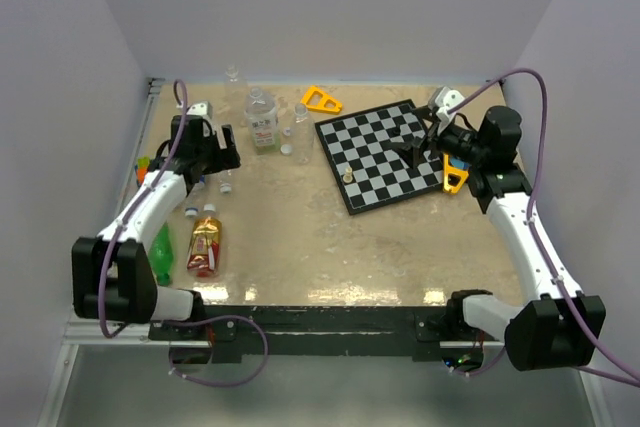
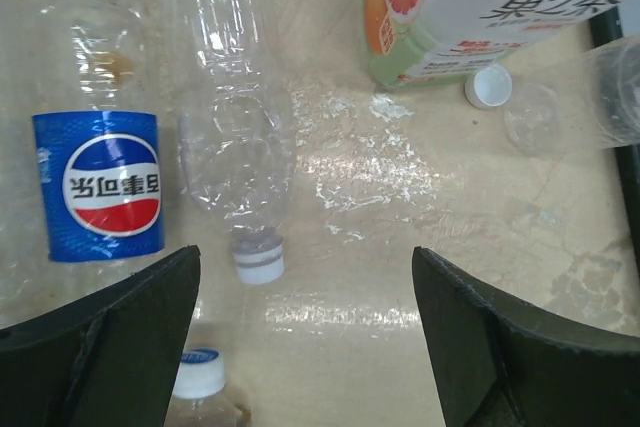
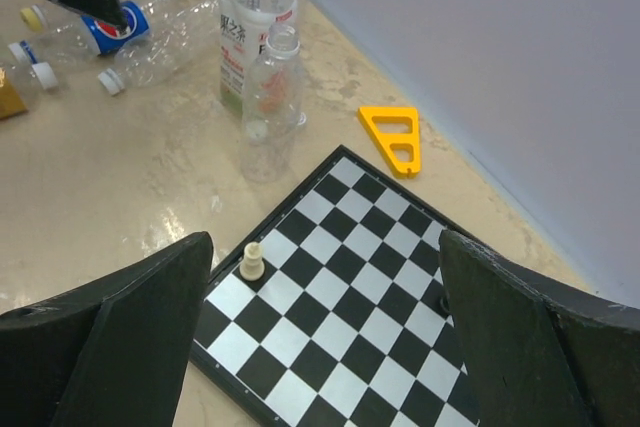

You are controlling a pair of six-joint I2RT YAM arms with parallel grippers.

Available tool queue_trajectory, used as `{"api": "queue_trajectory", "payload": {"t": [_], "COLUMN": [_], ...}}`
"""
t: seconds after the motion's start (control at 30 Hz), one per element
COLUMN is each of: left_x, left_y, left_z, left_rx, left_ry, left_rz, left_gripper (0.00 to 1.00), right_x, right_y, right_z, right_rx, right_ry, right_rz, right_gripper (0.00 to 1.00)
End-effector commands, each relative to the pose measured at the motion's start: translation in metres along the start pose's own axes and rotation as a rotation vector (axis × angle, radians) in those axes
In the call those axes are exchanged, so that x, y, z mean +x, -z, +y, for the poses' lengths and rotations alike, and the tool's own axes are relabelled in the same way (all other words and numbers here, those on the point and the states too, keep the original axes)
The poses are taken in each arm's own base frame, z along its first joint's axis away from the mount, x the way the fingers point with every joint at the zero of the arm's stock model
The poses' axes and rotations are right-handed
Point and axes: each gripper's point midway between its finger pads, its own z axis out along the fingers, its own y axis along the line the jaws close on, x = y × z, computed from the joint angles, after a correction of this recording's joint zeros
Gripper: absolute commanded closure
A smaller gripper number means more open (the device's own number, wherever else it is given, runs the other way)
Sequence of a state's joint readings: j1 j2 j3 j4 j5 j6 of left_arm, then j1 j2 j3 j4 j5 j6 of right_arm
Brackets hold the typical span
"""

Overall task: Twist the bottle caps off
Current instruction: Pick up the plastic bottle at the center of the board.

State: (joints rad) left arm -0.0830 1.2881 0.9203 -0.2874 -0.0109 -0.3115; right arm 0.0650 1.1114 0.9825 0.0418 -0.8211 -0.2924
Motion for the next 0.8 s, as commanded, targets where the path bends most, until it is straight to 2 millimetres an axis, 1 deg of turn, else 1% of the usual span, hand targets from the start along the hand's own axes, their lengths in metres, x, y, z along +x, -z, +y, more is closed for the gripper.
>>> {"api": "queue_trajectory", "payload": {"t": [0.0,0.03,0.07,0.1,0.13,0.17,0.4,0.5,0.63,0.77], "left_x": [-0.022,-0.024,-0.024,-0.02,-0.021,-0.019,-0.018,-0.021,-0.017,-0.008], "left_y": [-0.021,-0.027,-0.032,-0.038,-0.042,-0.056,-0.09,-0.098,-0.106,-0.114], "left_z": [-0.01,-0.001,0.006,0.013,0.016,0.021,0.02,0.022,0.023,0.029], "left_rx": [0.008,-0.044,-0.086,-0.127,-0.15,-0.18,-0.192,-0.205,-0.209,-0.233], "left_ry": [0.03,0.029,0.026,0.023,0.016,-0.002,-0.016,-0.014,-0.017,-0.016], "left_rz": [0.024,0.022,0.034,0.06,0.071,0.093,0.164,0.159,0.169,0.192], "left_gripper": [0.1,0.1,0.1,0.1,0.1,0.11,0.11,0.11,0.11,0.12], "right_x": [0.015,0.016,0.02,0.022,0.024,0.028,0.044,0.046,0.049,0.052], "right_y": [-0.003,-0.004,-0.004,-0.004,-0.004,-0.007,-0.011,-0.011,-0.012,-0.013], "right_z": [0.009,0.009,0.011,0.013,0.013,0.017,0.022,0.024,0.023,0.026], "right_rx": [-0.084,-0.093,-0.103,-0.112,-0.117,-0.147,-0.208,-0.22,-0.223,-0.242], "right_ry": [0.007,0.012,-0.001,-0.002,-0.003,-0.011,-0.035,-0.036,-0.035,-0.047], "right_rz": [0.022,0.021,0.034,0.037,0.037,0.041,0.074,0.079,0.083,0.083], "right_gripper": [0.02,0.02,0.02,0.02,0.02,0.02,0.02,0.02,0.02,0.02]}}
